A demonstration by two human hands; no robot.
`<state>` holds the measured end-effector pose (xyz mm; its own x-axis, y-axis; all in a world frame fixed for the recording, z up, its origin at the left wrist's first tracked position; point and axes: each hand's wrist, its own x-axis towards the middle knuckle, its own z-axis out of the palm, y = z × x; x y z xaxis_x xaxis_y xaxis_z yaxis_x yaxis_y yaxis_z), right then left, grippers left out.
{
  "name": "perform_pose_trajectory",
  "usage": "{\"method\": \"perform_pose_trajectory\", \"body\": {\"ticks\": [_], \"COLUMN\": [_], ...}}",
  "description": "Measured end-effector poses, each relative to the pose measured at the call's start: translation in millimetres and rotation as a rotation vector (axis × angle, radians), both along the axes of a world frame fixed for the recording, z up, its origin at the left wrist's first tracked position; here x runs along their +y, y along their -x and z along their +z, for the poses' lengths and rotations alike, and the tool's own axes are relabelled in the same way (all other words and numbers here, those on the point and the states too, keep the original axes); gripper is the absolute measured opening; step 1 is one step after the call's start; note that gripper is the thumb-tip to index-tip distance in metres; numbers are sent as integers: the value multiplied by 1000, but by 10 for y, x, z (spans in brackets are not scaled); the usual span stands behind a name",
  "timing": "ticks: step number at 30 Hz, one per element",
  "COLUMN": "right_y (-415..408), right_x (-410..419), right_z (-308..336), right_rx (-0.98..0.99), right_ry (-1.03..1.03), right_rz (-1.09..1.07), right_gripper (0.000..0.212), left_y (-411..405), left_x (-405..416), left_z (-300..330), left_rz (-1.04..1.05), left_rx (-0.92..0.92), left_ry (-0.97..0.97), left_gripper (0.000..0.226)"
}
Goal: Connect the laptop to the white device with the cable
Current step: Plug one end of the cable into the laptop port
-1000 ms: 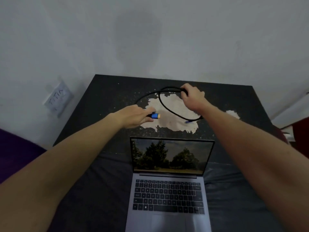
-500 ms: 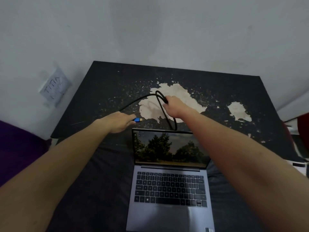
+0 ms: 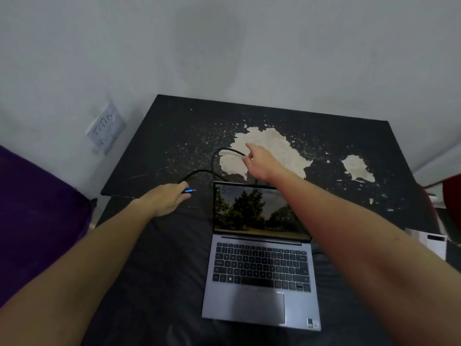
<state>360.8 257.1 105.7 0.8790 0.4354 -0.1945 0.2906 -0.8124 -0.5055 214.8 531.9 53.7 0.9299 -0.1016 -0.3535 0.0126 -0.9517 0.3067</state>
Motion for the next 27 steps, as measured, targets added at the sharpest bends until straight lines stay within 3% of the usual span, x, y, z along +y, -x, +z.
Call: {"method": "perform_pose_trajectory", "body": {"ticks": [7,13,19,27], "right_y": [1030,1840,2394,2552], "right_x": [-133,-469,-1120,-1794], "right_z": [59,-337,-1098,-1723], "right_rx": [-306,-338,-189,-146], "right_ry": [-145,-239,-71,221], "right_rz": [60,-22,-168,-294], "right_gripper": [45,45,46,55], "left_y": [546,909,1115,1101], "left_x": [-242,-480,-731,-852], "left_z": [17,-190,-596,-971], "left_rz": [1,-59,-105,-90], "left_rx": [-4,54,93,32], "left_ry": [56,42,-29,54], "left_gripper": [16,15,21,15]}}
